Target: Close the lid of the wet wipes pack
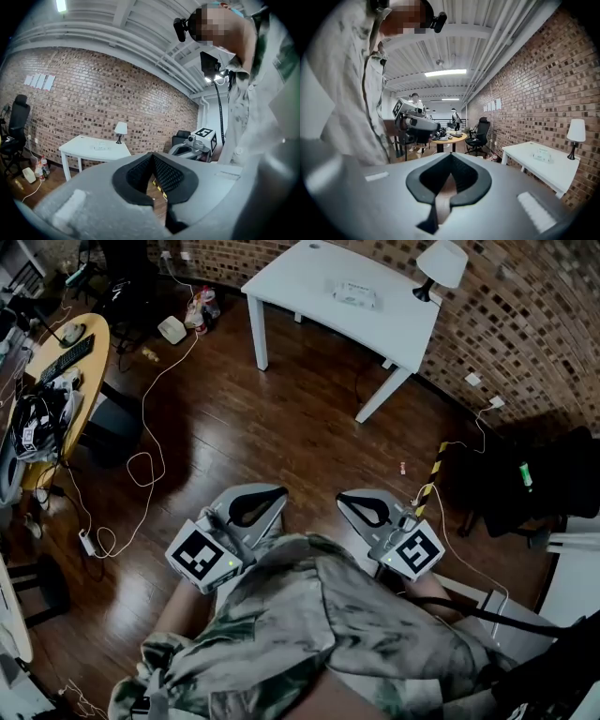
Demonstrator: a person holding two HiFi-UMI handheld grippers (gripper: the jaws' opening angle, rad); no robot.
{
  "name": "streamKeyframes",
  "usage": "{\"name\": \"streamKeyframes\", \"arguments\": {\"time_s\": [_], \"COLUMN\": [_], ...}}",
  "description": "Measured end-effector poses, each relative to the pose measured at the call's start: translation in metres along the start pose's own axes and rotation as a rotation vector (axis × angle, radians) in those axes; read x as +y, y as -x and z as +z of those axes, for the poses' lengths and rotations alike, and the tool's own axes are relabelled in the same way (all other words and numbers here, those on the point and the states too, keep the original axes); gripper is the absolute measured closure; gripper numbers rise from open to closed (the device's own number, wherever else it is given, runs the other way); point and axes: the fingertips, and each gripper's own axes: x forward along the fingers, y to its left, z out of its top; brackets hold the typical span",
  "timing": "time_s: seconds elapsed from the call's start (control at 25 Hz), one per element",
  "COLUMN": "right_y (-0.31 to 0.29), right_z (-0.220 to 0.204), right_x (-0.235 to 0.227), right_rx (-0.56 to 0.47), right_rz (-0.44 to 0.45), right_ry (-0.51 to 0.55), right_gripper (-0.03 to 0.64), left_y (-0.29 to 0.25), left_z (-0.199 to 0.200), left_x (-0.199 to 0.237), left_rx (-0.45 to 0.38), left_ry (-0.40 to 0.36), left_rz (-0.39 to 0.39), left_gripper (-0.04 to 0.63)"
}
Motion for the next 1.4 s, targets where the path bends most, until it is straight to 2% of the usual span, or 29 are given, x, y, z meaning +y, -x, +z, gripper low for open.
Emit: {"name": "streamKeyframes", "arguments": {"time_s": [0.32, 0.44, 0.56, 0.92, 1.4], "right_y": [-0.065, -0.079, -0.083, -0.095, -0.082], "right_z": [0.009, 0.011, 0.012, 0.007, 0.007], "right_x": [-0.04, -0.051, -0.071, -0.157, -0.316], "right_rx": [0.027, 0.029, 0.035, 0.012, -0.004], "right_rz": [-0.036, -0.043, -0.06, -0.059, -0.084], "right_ry": [-0.013, -0.026, -0.043, -0.064, -0.041], "right_gripper": [0.614, 0.614, 0.614, 0.614, 0.614], "left_y": [-0.002, -0.002, -0.015, -0.085, -0.22], "left_z": [0.006, 0.005, 0.007, 0.017, 0.062], "left_x": [0.078, 0.097, 0.112, 0.155, 0.227], "left_rx": [0.015, 0.023, 0.023, 0.063, 0.09], "left_ry": [0.018, 0.014, 0.041, 0.022, -0.01], "left_rz": [-0.049, -0.055, -0.054, -0.069, -0.043], "left_gripper": [0.594, 0.594, 0.594, 0.594, 0.594]}}
